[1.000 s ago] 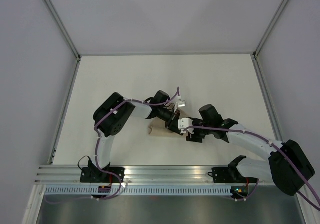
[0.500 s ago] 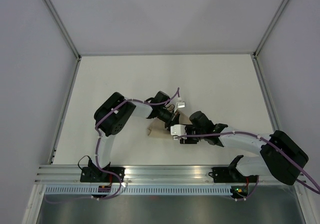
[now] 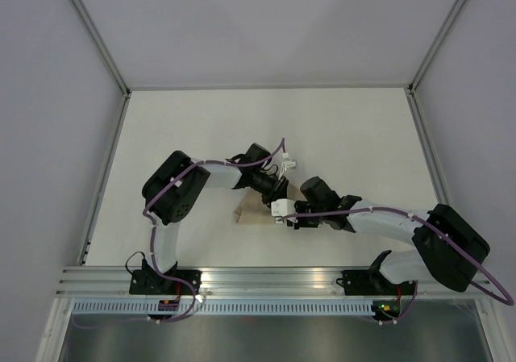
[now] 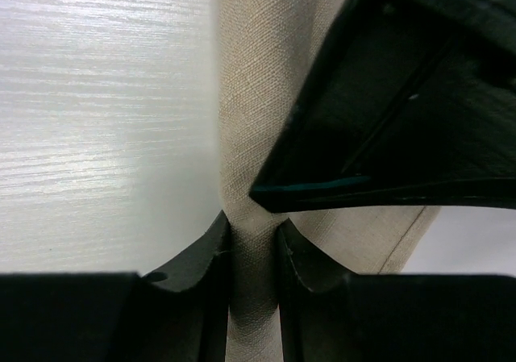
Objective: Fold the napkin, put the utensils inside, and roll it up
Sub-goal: Roll the napkin at the center of the board.
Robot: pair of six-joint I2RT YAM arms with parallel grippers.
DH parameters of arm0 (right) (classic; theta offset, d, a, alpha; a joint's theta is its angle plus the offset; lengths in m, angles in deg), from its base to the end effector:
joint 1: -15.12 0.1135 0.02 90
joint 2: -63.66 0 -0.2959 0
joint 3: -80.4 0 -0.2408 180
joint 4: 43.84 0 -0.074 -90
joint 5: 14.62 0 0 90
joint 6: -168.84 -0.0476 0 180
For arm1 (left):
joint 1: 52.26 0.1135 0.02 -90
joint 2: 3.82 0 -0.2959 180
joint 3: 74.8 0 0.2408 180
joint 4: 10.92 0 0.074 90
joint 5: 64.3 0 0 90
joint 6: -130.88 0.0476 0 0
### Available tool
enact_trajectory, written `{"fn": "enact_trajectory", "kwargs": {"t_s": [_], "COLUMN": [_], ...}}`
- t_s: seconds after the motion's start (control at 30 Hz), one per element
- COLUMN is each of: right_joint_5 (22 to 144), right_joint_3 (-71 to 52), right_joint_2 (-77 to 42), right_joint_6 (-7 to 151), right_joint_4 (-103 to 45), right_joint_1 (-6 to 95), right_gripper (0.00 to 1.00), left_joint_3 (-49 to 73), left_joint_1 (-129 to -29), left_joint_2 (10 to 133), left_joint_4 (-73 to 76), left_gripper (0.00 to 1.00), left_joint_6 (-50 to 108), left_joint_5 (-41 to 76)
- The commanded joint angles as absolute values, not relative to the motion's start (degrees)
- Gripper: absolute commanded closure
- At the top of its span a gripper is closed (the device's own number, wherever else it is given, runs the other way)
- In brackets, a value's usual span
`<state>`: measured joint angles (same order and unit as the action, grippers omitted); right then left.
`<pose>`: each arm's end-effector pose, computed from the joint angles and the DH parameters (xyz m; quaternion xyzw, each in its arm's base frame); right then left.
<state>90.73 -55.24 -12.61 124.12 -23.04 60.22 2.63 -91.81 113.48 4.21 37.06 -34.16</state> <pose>0.1512 0.1696 0.1783 -0.6963 0.6315 0.1260 0.3170 0.2797 -0.2843 0.1419 0.3964 0.7406 -0.5385 0.0663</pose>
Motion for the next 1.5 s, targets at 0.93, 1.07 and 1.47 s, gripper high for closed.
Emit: {"fn": "enact_trajectory", "kwargs": {"t_s": [0.93, 1.07, 1.47], "right_joint_5": [115.1, 115.8, 115.0], "right_joint_3": [-13.6, -9.4, -6.4], "right_joint_2": [-55.0, -60.7, -64.7], "right_joint_6": [136.4, 136.9, 135.5], "right_joint_4": [27.7, 31.6, 32.1], "right_joint_1": [41.2, 40.0, 38.9], "right_gripper": [0.89, 0.88, 0.88], "left_joint_3": [-29.8, -31.5, -26.6], "left_joint_1": [-85.7, -94.8, -116.9], "left_joint_2": [70.7, 69.3, 81.6], "left_joint_4": [-24.0, -24.4, -23.7], "left_gripper": [0.62, 0.6, 0.38], "left_joint_6": [32.3, 40.4, 61.6], "left_joint_5": [6.3, 16.6, 38.2]}}
